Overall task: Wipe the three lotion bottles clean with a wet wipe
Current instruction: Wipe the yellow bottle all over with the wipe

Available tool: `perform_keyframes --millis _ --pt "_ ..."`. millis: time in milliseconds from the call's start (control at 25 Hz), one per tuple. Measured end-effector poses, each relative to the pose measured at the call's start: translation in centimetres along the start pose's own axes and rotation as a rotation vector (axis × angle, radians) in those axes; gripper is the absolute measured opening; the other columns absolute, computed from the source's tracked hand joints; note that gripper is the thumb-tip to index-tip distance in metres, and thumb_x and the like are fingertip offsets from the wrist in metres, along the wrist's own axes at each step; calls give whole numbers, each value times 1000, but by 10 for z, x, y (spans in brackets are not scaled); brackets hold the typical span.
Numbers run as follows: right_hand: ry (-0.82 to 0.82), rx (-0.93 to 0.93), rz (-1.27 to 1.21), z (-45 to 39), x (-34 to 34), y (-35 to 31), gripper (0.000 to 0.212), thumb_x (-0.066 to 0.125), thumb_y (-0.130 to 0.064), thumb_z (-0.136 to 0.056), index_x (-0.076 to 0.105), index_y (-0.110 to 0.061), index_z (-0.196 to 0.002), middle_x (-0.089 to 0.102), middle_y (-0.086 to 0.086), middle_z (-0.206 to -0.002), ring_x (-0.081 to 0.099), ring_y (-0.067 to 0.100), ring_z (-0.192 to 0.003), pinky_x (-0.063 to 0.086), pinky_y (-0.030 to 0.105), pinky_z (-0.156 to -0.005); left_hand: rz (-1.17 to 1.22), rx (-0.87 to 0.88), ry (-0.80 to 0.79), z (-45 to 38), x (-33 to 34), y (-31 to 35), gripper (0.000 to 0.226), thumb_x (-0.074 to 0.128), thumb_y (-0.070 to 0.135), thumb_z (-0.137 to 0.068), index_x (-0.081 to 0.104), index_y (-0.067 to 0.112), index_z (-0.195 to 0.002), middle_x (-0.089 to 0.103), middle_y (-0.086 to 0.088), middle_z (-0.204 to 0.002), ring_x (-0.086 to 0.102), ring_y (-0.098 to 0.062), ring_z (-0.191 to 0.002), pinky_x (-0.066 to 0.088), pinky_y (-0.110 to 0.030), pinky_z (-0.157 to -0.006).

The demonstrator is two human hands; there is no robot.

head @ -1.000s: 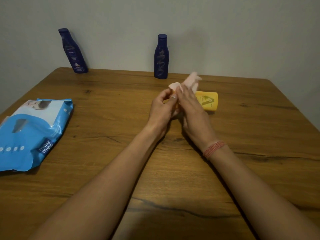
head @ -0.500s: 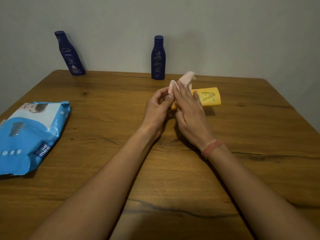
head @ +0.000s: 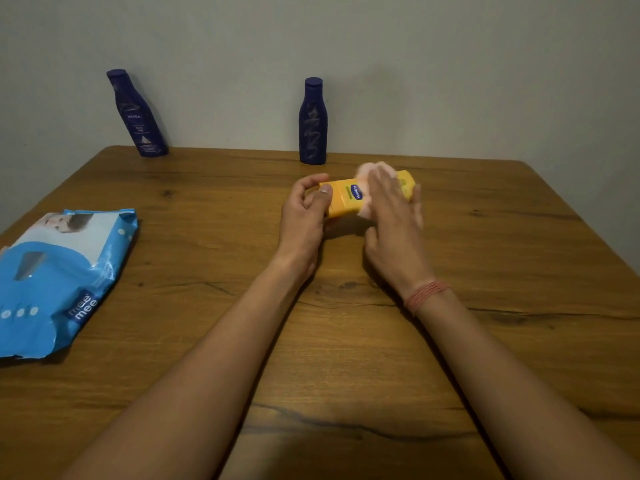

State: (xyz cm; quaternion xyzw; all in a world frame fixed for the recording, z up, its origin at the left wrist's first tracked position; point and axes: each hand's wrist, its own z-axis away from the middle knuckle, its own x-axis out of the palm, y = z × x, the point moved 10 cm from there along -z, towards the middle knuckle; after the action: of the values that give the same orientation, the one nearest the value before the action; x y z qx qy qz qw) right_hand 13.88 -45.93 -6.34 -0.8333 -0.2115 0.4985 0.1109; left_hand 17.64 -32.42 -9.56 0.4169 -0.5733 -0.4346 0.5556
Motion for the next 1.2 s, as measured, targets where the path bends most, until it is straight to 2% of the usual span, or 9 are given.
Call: perform_keyframes --millis 120,280,360,560,760,920,1000,1080,1200 --pt "-31 180 -6 -1 -6 45 80 54 0 -89 12 -15 -156 15 3 -163 4 15 -151 -9 45 -122 -31 -7 16 -1 -1 0 29 50 20 -103 50 20 -131 62 0 -114 64 -23 -109 58 -48 -91" --pt "-124 -130 -69 9 14 -31 83 54 -2 -88 9 -18 -156 9 0 -164 0 12 -151 -10 37 -121 -8 -4 -21 3 8 -4 29 51 18 -102 53 16 -131 67 -4 -115 67 -25 -106 58 -48 -90" --pt "-70 -179 -15 8 12 -38 82 55 -3 -88 12 -18 -156 12 0 -163 3 12 -151 -10 38 -121 7 6 -9 3 3 -1 27 50 19 -102 54 17 -129 67 -6 -117 67 -26 -108 58 -47 -89" --pt "2 152 -24 0 -9 40 81 54 2 -87 14 -16 -155 16 2 -163 5 15 -151 -11 44 -121 -37 21 -6 1 0 5 20 46 19 -104 56 23 -121 60 -1 -120 62 -23 -113 59 -41 -88" --pt "-66 -187 -5 9 11 -39 77 53 -8 -90 15 -19 -156 16 -1 -163 6 12 -151 -12 37 -120 -62 55 -52 1 7 3 18 42 19 -105 60 17 -110 56 -15 -127 57 -35 -116 57 -49 -89" --pt "63 66 53 -3 -11 25 66 53 -11 -93 25 -16 -153 28 3 -159 16 15 -149 -12 41 -119 -103 51 -4 -1 2 6 19 40 20 -106 58 25 -106 58 -4 -121 60 -26 -114 56 -51 -93" --pt "44 157 -16 -2 -12 46 67 53 -8 -93 24 -14 -153 27 4 -160 13 16 -150 -10 40 -120 -120 47 2 0 3 6 19 37 21 -107 56 25 -111 59 -1 -120 61 -22 -112 59 -42 -86" --pt "26 54 -80 -1 -8 23 68 53 -3 -91 26 -14 -152 27 4 -159 13 16 -150 -5 36 -121 -73 22 9 1 3 4 21 35 20 -107 54 23 -116 59 2 -118 63 -20 -109 58 -30 -75" --pt "18 -120 -52 0 -1 -11 66 53 -4 -90 30 -13 -151 30 5 -158 19 16 -148 5 35 -122 17 8 56 1 -3 5 24 34 19 -108 55 23 -119 58 3 -117 64 -20 -104 55 -29 -73"
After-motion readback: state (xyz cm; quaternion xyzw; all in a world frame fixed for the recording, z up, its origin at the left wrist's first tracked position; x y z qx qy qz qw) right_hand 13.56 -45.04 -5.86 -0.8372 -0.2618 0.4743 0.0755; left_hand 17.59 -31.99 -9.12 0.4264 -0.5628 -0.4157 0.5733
